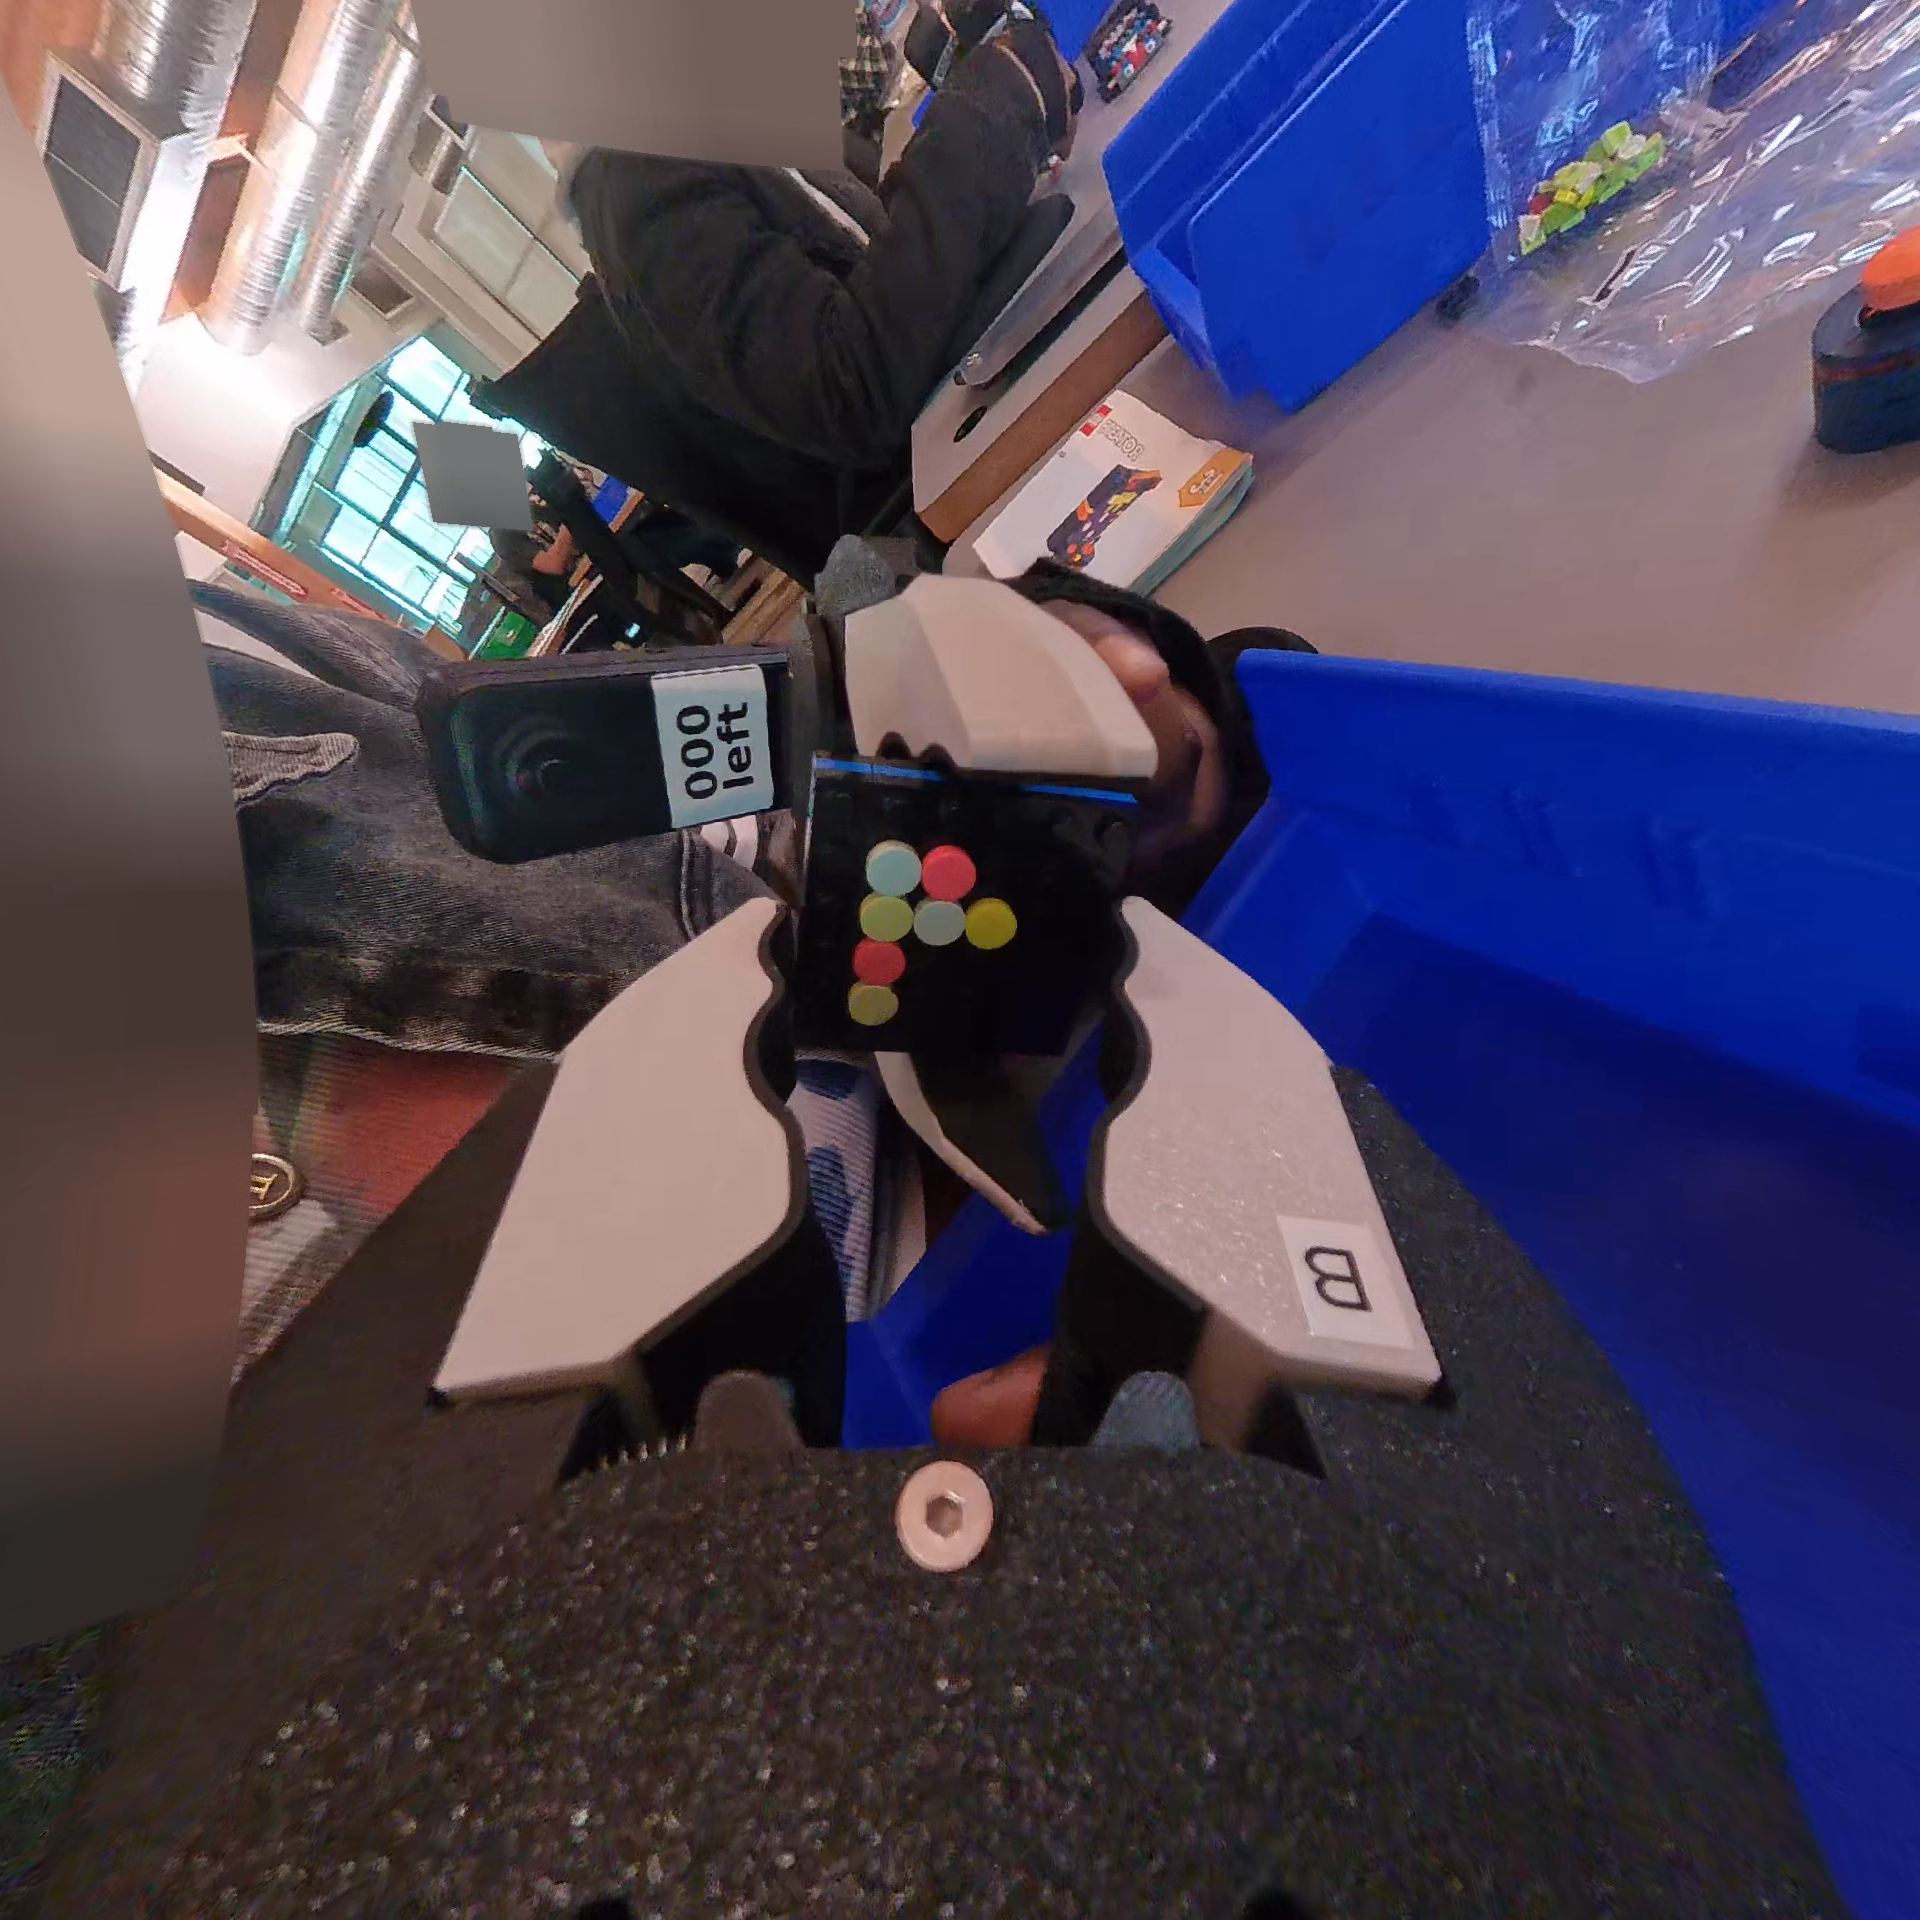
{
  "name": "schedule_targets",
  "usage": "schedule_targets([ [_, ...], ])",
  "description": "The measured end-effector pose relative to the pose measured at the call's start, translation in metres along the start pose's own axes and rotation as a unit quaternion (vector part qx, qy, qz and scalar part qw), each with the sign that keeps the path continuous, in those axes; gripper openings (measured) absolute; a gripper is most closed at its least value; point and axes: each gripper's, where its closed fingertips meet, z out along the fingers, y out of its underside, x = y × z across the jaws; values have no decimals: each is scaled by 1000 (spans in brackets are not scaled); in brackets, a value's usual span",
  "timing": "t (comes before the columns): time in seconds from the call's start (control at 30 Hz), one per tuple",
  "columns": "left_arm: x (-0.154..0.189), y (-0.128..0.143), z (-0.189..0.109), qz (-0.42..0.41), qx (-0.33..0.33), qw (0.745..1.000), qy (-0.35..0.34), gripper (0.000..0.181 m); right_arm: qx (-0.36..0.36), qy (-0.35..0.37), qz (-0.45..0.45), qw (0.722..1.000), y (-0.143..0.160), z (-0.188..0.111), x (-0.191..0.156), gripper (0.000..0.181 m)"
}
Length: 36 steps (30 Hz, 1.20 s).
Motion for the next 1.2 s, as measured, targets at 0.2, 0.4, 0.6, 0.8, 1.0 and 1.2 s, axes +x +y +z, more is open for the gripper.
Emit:
schedule_targets([
  [0.2,2,2,0,-26,0,1000,8,62,-9,10,-14,1000,2,0,2,58],
  [0.4,-18,-10,-11,-228,82,970,-22,62,69,51,-91,992,-22,-28,-1,75],
  [0.6,1,-11,-11,-215,56,975,8,61,128,88,-46,987,-15,-41,-5,34],
  [0.8,37,13,-13,-243,-46,964,97,62,120,97,-218,964,1,-34,-26,0],
  [1.0,57,16,-32,-543,-52,793,270,61,-50,175,-528,830,20,-45,-14,51],
  [1.2,48,15,-27,-596,-34,754,274,61,-107,72,-683,719,24,-21,15,57],
])
